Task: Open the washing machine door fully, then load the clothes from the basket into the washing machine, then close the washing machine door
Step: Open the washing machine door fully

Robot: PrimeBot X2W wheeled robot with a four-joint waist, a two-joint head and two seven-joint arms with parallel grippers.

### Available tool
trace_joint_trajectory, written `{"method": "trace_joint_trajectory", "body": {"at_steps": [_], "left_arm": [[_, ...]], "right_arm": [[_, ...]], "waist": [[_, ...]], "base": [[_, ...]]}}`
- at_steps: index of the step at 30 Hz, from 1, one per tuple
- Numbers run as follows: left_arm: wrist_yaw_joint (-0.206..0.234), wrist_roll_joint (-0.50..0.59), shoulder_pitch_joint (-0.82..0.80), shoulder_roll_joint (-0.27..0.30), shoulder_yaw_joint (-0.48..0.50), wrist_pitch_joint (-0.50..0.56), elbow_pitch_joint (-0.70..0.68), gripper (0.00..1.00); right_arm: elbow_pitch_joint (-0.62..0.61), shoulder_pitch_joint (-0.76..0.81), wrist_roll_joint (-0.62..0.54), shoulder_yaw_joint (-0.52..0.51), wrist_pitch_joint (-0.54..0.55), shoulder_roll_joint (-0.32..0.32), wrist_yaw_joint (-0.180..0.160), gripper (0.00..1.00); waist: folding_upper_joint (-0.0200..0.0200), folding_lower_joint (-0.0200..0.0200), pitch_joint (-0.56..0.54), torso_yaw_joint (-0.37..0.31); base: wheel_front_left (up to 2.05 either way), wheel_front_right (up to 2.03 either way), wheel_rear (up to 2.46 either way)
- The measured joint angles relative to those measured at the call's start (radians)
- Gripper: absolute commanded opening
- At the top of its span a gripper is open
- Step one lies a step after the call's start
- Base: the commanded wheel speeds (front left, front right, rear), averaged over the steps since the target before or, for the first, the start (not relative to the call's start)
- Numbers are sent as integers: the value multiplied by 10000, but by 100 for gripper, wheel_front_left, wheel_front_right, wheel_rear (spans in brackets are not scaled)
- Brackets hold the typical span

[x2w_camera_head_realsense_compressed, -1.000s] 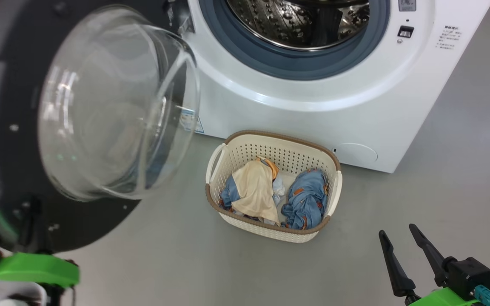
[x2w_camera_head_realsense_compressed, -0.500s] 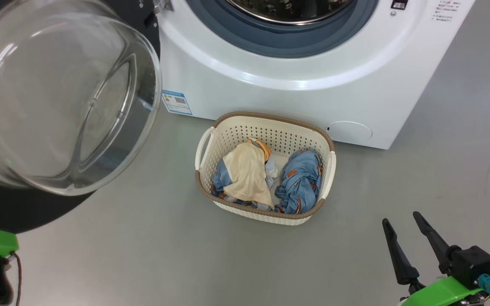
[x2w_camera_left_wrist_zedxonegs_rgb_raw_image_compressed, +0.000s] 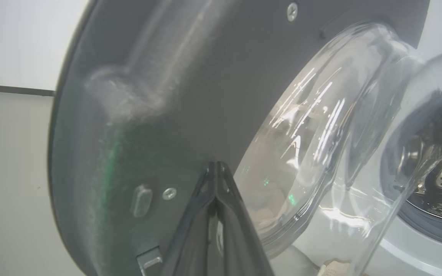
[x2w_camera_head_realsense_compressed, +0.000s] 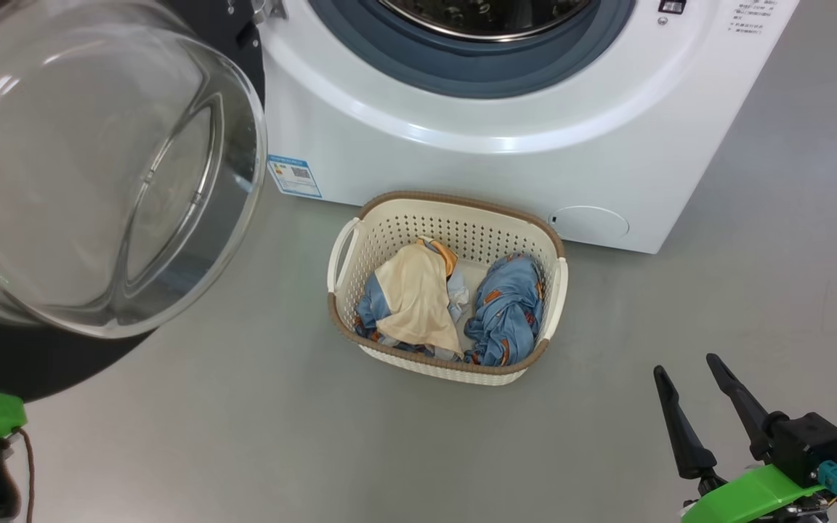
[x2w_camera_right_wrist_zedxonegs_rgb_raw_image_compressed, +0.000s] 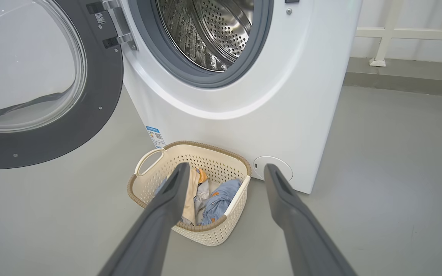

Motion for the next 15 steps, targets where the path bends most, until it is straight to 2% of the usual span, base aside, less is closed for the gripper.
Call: {"method": "trace_joint_trajectory", "body": {"at_steps": [8, 15], "left_arm": [[-516, 917, 229, -487, 0, -2, -1212, 0], [-650, 1463, 1073, -882, -282, -2, -2656, 0]], "right_arm": [[23, 12, 0, -17, 0, 127, 0, 100], [6, 52, 2, -23, 0, 263, 0, 100]], "waist": [[0, 0, -317, -69], [0, 0, -646, -267]], "base": [[0, 0, 0], [0, 0, 0]]}}
